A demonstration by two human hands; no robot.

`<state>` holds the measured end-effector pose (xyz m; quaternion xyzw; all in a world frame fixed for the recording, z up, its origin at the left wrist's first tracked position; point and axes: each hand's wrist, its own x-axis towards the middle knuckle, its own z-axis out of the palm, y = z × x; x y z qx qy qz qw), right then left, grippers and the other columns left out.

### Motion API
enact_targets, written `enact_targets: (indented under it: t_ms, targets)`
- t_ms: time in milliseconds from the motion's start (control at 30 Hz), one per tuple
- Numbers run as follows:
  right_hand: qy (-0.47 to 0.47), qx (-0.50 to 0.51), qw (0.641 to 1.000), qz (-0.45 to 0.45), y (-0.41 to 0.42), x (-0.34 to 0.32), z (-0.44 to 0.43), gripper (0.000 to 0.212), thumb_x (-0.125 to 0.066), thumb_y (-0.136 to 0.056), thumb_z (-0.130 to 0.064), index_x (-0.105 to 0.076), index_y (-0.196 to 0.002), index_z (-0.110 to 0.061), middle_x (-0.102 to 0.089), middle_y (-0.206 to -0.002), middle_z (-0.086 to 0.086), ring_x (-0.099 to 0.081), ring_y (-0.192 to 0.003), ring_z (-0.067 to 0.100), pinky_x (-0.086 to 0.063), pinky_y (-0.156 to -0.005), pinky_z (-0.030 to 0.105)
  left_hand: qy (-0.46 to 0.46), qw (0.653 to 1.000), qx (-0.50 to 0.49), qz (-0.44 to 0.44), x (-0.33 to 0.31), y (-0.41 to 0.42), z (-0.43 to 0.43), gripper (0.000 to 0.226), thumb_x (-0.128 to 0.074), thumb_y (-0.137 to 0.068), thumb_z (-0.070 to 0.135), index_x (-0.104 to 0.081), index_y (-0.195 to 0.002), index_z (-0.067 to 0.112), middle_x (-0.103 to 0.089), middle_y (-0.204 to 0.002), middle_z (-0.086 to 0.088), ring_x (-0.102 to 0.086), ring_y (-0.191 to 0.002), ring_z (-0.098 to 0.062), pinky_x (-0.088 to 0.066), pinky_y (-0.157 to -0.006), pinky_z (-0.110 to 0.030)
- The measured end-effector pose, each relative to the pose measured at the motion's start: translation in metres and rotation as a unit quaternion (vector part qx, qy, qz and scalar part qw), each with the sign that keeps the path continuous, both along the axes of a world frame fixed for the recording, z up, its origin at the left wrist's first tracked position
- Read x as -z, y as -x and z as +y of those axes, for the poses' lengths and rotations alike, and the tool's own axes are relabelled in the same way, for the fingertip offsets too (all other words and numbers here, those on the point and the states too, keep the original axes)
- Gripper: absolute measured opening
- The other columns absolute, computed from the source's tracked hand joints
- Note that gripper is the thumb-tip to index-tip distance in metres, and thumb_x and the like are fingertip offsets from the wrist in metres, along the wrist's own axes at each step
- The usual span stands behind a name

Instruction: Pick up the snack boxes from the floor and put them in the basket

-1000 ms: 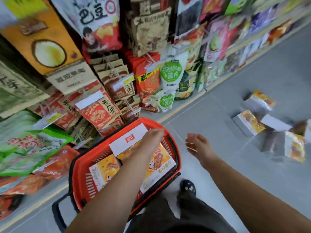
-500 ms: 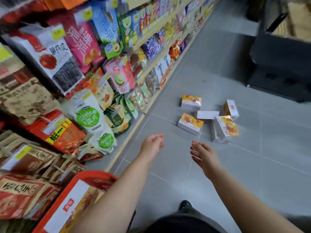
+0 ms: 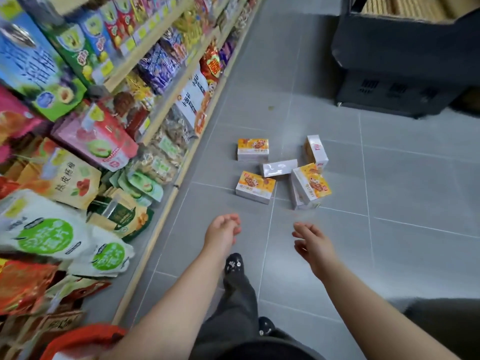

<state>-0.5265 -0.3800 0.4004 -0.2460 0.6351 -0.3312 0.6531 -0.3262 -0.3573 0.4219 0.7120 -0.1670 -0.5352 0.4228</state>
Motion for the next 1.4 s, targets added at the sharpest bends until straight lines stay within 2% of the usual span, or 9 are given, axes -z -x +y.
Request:
enact_targets:
  t_ms: [333,433,567,700,867,1000,1100,1233,1400]
  targets:
    - [-0.050,0.074,0.996,0.021,0.022,0.021,-0.125,0.008,-0.061,-0.092,-0.020,-0.059,-0.093,-0.013,-0.058,-0.086,0.006,-0.053,-0.069,0.015,-0.047,-0.067,0.023,-0.021,0.989,0.148,-0.003,0.015,0.026,-0.176,0.024,-0.043,-0.092,0.006,-0.058,-0.087,0.025,-0.063,-0.088,0.007,-0.059,-0.076,-0.007,-0.041,-0.067,-0.022]
    - [-0.054,0.116,0.992,0.018,0.043,0.024,-0.160,0.011,-0.061,-0.092,-0.019,-0.058,-0.098,-0.010,-0.054,-0.081,0.007,-0.048,-0.063,0.015,-0.047,-0.068,0.024,-0.029,0.982,0.183,-0.019,0.022,0.038,-0.225,0.020,-0.048,-0.091,0.008,-0.058,-0.087,0.025,-0.064,-0.085,0.007,-0.059,-0.075,-0.006,-0.040,-0.065,-0.022]
    - [-0.065,0.142,0.987,0.027,0.084,0.037,-0.205,0.012,-0.061,-0.092,-0.018,-0.057,-0.101,-0.010,-0.055,-0.086,0.009,-0.051,-0.067,0.015,-0.045,-0.067,0.026,-0.058,0.974,0.217,-0.026,0.039,0.069,-0.277,0.018,-0.051,-0.091,0.009,-0.058,-0.087,0.025,-0.062,-0.087,0.004,-0.058,-0.072,-0.006,-0.039,-0.062,-0.022]
    - [-0.092,0.128,0.987,0.038,0.130,0.058,-0.260,0.024,-0.063,-0.091,-0.018,-0.053,-0.111,-0.009,-0.057,-0.088,0.008,-0.053,-0.070,0.016,-0.046,-0.065,0.026,-0.095,0.976,0.197,-0.020,0.061,0.106,-0.323,0.013,-0.054,-0.091,0.011,-0.056,-0.089,0.023,-0.062,-0.092,0.000,-0.059,-0.075,-0.007,-0.039,-0.063,-0.023]
    - [-0.129,0.074,0.988,0.050,0.182,0.095,-0.327,0.032,-0.064,-0.089,-0.020,-0.053,-0.118,-0.011,-0.060,-0.091,0.005,-0.057,-0.074,0.016,-0.048,-0.071,0.028,-0.111,0.979,0.170,-0.010,0.094,0.152,-0.376,0.017,-0.050,-0.093,0.010,-0.055,-0.088,0.026,-0.062,-0.091,0.002,-0.059,-0.078,-0.009,-0.041,-0.068,-0.025]
    - [-0.168,0.040,0.982,0.070,0.210,0.148,-0.368,0.033,-0.064,-0.089,-0.017,-0.053,-0.120,-0.012,-0.060,-0.089,0.005,-0.057,-0.074,0.018,-0.049,-0.074,0.031,-0.144,0.978,0.150,-0.013,0.140,0.178,-0.419,0.019,-0.047,-0.092,0.010,-0.056,-0.086,0.026,-0.063,-0.092,0.002,-0.059,-0.078,-0.010,-0.042,-0.071,-0.028]
    - [-0.194,0.040,0.977,0.080,0.222,0.204,-0.390,0.038,-0.064,-0.089,-0.017,-0.049,-0.124,-0.012,-0.060,-0.093,0.008,-0.058,-0.076,0.020,-0.050,-0.076,0.032,-0.161,0.977,0.141,0.003,0.188,0.193,-0.451,0.023,-0.044,-0.093,0.004,-0.055,-0.086,0.023,-0.063,-0.089,0.002,-0.059,-0.074,-0.010,-0.039,-0.064,-0.024]
    - [-0.210,0.056,0.973,0.077,0.229,0.283,-0.412,0.045,-0.063,-0.089,-0.018,-0.043,-0.129,-0.013,-0.059,-0.106,0.012,-0.060,-0.087,0.024,-0.050,-0.082,0.035,-0.166,0.973,0.162,-0.009,0.270,0.211,-0.495,0.021,-0.046,-0.093,0.007,-0.058,-0.087,0.023,-0.064,-0.093,0.002,-0.061,-0.078,-0.011,-0.043,-0.068,-0.025]
    - [-0.196,0.063,0.976,0.076,0.239,0.413,-0.438,0.047,-0.063,-0.089,-0.017,-0.044,-0.132,-0.019,-0.058,-0.106,0.010,-0.059,-0.090,0.022,-0.050,-0.080,0.034,-0.185,0.959,0.215,-0.022,0.410,0.235,-0.528,0.019,-0.045,-0.095,0.012,-0.054,-0.110,0.019,-0.059,-0.089,0.005,-0.056,-0.083,-0.011,-0.045,-0.073,-0.027]
